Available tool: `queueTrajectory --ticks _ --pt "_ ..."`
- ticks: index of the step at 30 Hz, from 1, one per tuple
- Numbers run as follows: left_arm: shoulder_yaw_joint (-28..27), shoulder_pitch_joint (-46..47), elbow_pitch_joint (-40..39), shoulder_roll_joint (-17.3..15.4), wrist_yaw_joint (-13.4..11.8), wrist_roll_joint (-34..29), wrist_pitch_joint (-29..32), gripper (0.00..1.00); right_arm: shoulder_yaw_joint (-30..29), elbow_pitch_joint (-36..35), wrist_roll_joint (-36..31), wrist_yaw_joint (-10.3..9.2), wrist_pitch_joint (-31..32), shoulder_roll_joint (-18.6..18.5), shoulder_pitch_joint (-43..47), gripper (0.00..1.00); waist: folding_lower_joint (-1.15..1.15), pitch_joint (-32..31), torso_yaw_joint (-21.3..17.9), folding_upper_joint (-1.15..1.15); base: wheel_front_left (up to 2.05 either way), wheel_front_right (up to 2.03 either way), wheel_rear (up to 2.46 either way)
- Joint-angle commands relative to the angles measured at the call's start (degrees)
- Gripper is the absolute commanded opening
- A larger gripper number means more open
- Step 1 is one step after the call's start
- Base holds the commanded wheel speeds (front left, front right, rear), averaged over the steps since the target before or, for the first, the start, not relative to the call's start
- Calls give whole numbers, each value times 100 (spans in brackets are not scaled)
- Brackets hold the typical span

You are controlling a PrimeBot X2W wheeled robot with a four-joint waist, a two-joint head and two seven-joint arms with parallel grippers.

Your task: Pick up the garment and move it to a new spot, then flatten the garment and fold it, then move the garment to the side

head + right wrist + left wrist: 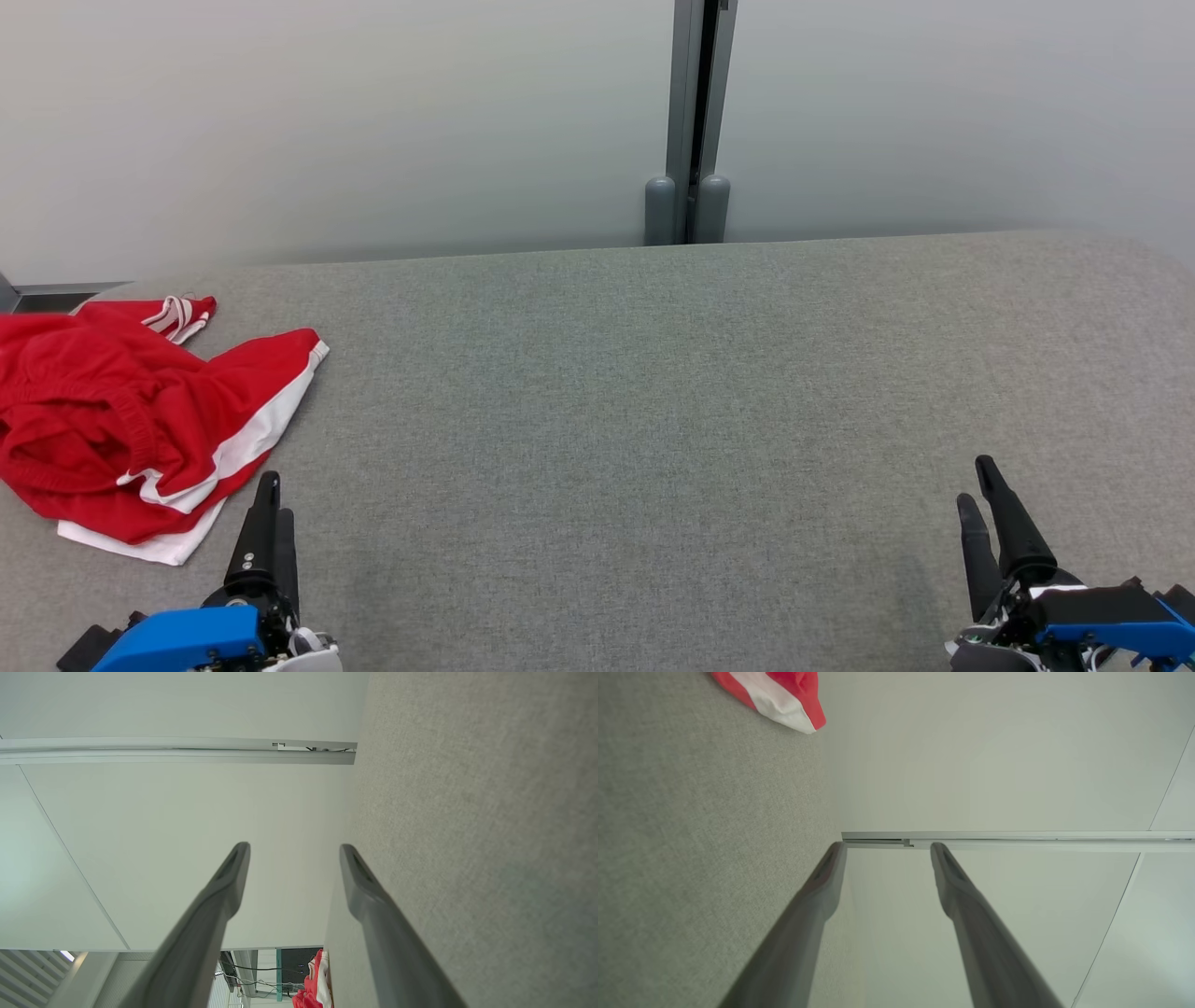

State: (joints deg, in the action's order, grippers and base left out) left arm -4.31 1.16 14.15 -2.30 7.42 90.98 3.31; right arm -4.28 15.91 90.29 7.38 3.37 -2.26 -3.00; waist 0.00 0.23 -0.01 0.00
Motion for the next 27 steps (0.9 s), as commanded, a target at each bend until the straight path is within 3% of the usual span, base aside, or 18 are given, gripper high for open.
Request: queueTrajectory --ticks 1,9,23,27 --pt "59 57 -182 -42 2 -121 -81 100 5 -126 -171 5 -81 -28 -15 100 0 2 0 0 0 0 0" --pt "89 6 -429 -46 -51 -820 -282 100 -19 -315 -837 6 -282 -34 -2 100 0 15 2 0 0 0 0" --pt "306 -92 -943 -53 -357 -2620 -598 100 183 -842 -2979 8 -598 -43 80 100 0 40 11 0 0 0 0" --pt "376 -118 -1010 -54 -408 -3033 -659 100 216 -866 -3321 8 -661 -45 128 100 0 45 15 0 0 0 0"
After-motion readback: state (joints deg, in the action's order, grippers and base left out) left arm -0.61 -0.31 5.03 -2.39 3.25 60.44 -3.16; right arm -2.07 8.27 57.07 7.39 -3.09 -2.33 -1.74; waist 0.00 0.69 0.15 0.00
